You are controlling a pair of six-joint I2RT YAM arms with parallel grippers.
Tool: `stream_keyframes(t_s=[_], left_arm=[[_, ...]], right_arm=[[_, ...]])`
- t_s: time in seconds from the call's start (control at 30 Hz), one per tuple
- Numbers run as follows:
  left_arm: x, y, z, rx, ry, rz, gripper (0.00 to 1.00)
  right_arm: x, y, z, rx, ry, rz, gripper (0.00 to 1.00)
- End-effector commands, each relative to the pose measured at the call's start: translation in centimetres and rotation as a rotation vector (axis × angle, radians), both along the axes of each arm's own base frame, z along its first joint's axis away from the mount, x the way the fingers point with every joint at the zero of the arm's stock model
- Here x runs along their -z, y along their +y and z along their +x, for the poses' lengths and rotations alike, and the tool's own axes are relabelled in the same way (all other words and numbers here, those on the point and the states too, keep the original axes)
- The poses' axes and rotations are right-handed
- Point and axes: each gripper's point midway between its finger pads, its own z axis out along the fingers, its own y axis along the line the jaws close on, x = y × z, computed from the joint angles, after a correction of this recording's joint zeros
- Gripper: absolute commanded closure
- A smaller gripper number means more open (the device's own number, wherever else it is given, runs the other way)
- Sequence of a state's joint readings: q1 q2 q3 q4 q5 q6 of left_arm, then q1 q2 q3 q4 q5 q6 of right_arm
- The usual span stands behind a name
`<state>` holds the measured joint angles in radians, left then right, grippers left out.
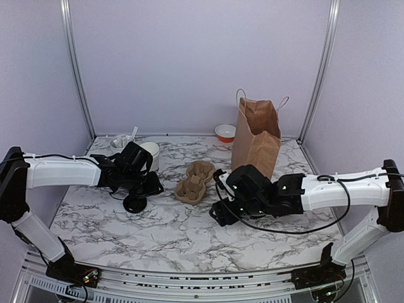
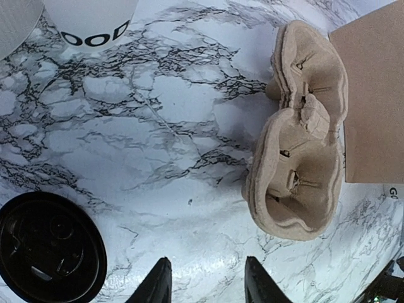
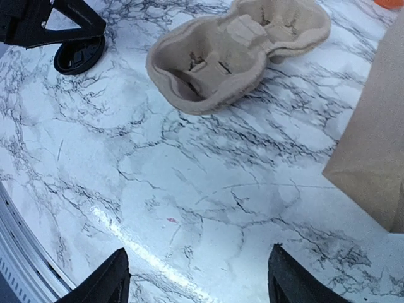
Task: Pack the takeout coffee
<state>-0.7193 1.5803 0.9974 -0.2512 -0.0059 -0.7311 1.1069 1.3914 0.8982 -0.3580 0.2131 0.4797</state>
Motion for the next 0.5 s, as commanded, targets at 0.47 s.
stream_keyframes(t_s=[0.47], left_arm=[[-1.9, 5.8, -1.3, -0.226, -0.077, -0.22, 0.59]], right_arm=[[2.2, 13.5, 7.6, -0.215, 0.079, -0.124, 0.52]])
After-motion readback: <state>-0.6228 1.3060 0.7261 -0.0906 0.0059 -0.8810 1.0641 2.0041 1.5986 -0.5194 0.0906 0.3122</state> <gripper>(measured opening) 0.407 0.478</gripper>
